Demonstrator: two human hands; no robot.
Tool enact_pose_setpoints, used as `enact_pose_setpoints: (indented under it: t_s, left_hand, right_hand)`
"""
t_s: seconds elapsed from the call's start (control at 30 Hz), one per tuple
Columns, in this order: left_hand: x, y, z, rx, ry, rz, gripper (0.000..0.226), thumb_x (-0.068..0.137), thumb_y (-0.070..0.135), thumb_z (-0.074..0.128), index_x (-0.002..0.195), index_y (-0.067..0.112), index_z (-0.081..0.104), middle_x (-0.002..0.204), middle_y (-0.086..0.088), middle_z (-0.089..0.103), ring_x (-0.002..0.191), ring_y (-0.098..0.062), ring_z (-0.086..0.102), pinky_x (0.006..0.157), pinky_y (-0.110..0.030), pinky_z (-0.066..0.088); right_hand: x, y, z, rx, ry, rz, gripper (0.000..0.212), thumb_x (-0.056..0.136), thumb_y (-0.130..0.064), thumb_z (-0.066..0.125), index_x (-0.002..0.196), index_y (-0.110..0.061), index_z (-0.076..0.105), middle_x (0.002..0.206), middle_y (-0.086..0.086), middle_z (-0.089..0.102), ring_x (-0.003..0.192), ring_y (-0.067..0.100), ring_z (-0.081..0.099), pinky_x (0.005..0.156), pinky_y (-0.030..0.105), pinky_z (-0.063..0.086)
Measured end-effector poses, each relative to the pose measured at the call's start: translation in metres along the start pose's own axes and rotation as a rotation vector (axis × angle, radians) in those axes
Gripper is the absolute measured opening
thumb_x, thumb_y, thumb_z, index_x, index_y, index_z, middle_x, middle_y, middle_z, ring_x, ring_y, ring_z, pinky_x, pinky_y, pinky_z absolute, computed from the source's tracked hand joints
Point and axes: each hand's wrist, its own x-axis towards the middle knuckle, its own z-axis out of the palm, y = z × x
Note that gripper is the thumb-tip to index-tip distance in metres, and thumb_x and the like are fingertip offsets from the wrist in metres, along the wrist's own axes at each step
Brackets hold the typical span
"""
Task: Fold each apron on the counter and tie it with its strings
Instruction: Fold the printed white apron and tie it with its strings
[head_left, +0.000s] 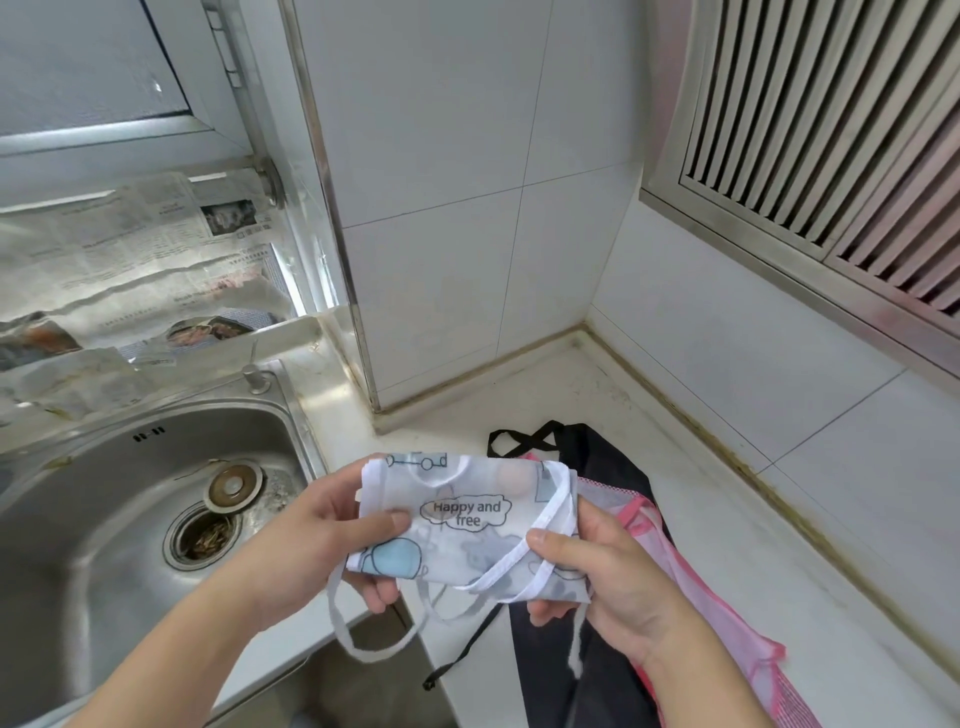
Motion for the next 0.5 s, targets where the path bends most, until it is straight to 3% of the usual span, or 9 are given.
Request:
enact_pose_setpoints:
  t_s: [0.13,0.23,0.3,0.4,0.47,0.5]
  left_hand:
    - [-0.005,-0.003,-0.005,0.060,-0.056,0.065,0.032,0.096,-0.007,0.058,0.119,0.007,0.076,0.085,-0.034,0.069,0.059,-0.034,0.065,0.059,-0.037,0.059]
    - [-0.005,-0.011,-0.015,-0.005,-0.120,0.047,0.031,0.086,-0.012,0.069,0.114,-0.002,0.077,0.088,-0.041,0.067,0.062,-0.036,0.066,0.063,-0.041,0.060]
    - [-0.006,-0.016,-0.026,-0.125,-0.237,-0.008,0.034,0.086,-0.005,0.072,0.121,-0.007,0.071,0.100,-0.044,0.065,0.075,-0.040,0.068,0.070,-0.044,0.060]
    - [-0.009,-0.014,-0.039,-0.212,-0.435,-0.071,0.046,0.097,0.014,0.058,0.137,-0.009,0.056,0.128,-0.044,0.056,0.105,-0.050,0.065,0.091,-0.048,0.057]
    - [-0.008,0.000,-0.040,0.044,-0.309,-0.151,0.043,0.096,0.034,0.063,0.133,0.011,0.066,0.135,-0.023,0.065,0.118,-0.046,0.065,0.103,-0.047,0.052]
    - [-0.008,0.007,-0.034,0.270,-0.201,-0.151,0.037,0.097,0.044,0.066,0.130,0.028,0.069,0.137,-0.002,0.068,0.125,-0.031,0.064,0.110,-0.045,0.046]
  right_hand:
    - [0.003,0.006,0.001,0.121,0.005,-0.080,0.019,0.082,0.006,0.065,0.090,-0.003,0.079,0.079,0.026,0.069,0.043,0.029,0.057,0.040,0.030,0.048]
    - [0.006,0.009,0.006,0.212,0.028,-0.110,0.024,0.075,0.009,0.058,0.076,0.000,0.080,0.103,0.027,0.074,0.052,0.029,0.053,0.035,0.026,0.043]
    - [0.004,0.007,0.008,0.244,0.039,-0.118,0.025,0.074,0.010,0.053,0.065,0.004,0.076,0.101,0.030,0.071,0.047,0.029,0.056,0.033,0.024,0.042]
    - [0.001,0.000,0.006,0.173,0.022,-0.153,0.018,0.068,0.011,0.056,0.060,0.007,0.072,0.093,0.032,0.068,0.036,0.025,0.054,0.034,0.025,0.043]
    - [0.000,-0.003,0.006,0.080,-0.021,-0.163,0.008,0.060,0.011,0.064,0.061,0.009,0.072,0.091,0.032,0.069,0.042,0.028,0.057,0.036,0.027,0.045]
    - [0.000,-0.004,0.007,0.034,-0.039,-0.159,0.009,0.059,0.010,0.064,0.062,0.008,0.072,0.090,0.031,0.070,0.048,0.032,0.058,0.036,0.027,0.046]
